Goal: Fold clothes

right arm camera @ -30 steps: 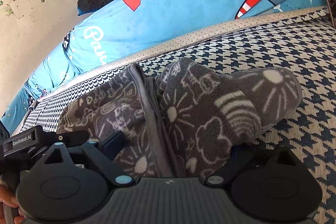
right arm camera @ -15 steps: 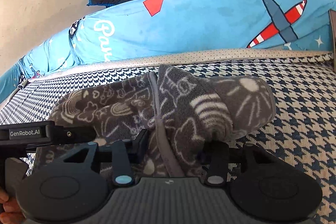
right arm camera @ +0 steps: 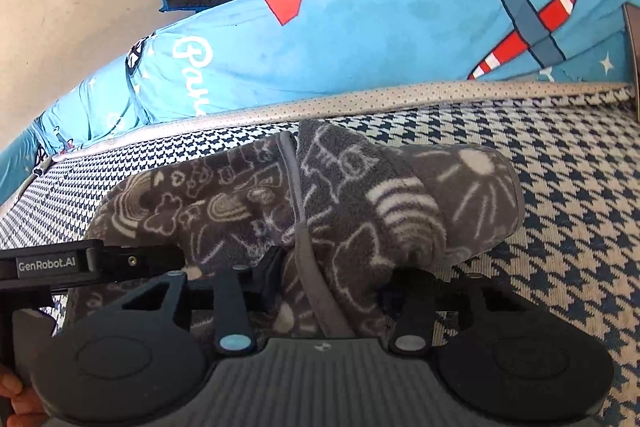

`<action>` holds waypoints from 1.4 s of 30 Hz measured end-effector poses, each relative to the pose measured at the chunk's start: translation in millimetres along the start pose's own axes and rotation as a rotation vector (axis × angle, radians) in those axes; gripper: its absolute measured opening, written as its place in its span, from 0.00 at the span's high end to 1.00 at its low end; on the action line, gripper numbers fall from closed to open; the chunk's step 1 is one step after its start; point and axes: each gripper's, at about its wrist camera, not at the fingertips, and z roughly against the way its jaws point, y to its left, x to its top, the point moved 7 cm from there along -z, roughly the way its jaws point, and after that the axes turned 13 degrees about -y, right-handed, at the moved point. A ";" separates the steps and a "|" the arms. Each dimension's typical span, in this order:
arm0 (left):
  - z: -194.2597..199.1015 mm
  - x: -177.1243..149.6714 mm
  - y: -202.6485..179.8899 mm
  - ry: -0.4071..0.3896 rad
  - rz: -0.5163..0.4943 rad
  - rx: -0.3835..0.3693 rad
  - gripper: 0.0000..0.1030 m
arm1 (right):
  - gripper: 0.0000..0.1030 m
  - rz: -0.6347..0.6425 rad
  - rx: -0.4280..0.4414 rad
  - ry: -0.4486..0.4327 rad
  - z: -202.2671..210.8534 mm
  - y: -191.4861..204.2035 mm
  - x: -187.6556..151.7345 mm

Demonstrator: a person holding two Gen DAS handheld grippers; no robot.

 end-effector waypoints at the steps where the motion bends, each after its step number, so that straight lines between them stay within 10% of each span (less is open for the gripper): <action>1: 3.8 2.1 1.0 -0.008 0.002 0.005 0.22 | 0.60 0.004 -0.003 -0.010 1.7 1.5 1.7; 42: 108.7 67.7 76.7 -0.262 -0.067 0.225 0.25 | 0.64 0.132 0.112 -0.179 5.7 129.8 34.1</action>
